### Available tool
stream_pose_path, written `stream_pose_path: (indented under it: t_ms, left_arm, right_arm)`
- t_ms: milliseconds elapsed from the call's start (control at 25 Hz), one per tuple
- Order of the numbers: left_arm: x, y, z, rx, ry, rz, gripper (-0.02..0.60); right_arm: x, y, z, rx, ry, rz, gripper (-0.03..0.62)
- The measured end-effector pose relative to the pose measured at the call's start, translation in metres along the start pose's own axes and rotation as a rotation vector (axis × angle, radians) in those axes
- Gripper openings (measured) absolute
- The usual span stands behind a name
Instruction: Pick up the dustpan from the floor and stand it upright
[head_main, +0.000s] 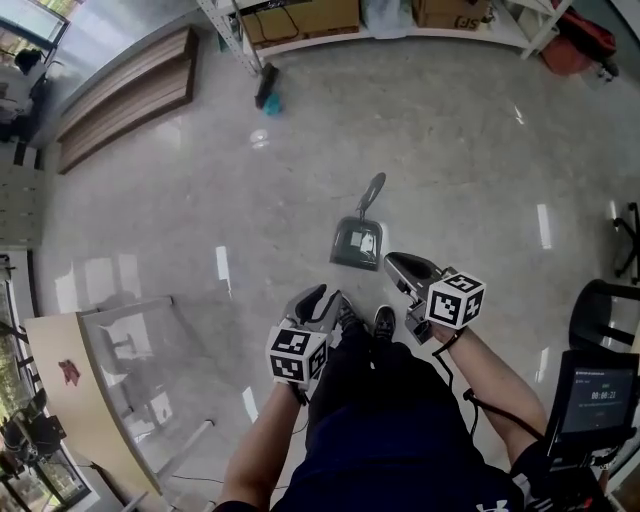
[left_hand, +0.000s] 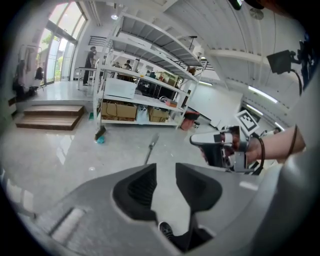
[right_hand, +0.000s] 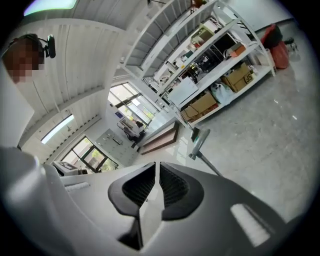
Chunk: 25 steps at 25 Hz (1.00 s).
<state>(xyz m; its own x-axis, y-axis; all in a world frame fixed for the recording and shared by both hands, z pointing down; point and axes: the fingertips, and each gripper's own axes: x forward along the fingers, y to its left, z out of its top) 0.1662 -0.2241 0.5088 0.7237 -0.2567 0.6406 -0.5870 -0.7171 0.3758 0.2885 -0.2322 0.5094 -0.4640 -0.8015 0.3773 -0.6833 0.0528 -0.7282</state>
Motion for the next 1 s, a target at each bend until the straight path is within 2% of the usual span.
stream_pose_path:
  t_ms: [120,280,480,600,840,1000]
  left_arm:
    - [-0.011,-0.009,0.011,0.005,-0.026,0.009,0.096]
    - [-0.024,-0.021,0.011,0.0,-0.036,0.014,0.089]
    - [-0.039,-0.036,0.006,-0.047,-0.044,0.027,0.087]
    - [-0.049,-0.045,0.002,-0.069,-0.044,0.035,0.08]
    - [-0.051,-0.064,-0.013,-0.07,-0.038,0.04,0.074]
    - [-0.043,-0.083,-0.018,-0.072,-0.031,0.013,0.074]
  right_arm:
    - [-0.006,0.021,0.002,-0.082,0.021,0.008,0.029]
    - [-0.017,0.042,-0.001,-0.131,0.033,0.028,0.021]
    - [-0.032,0.064,-0.007,-0.174,0.054,0.082,0.011]
    - [-0.04,0.08,-0.01,-0.246,0.055,0.121,0.011]
    - [-0.052,0.085,-0.019,-0.373,0.07,0.116,0.011]
    - [-0.068,0.082,-0.024,-0.409,0.08,0.092,0.011]
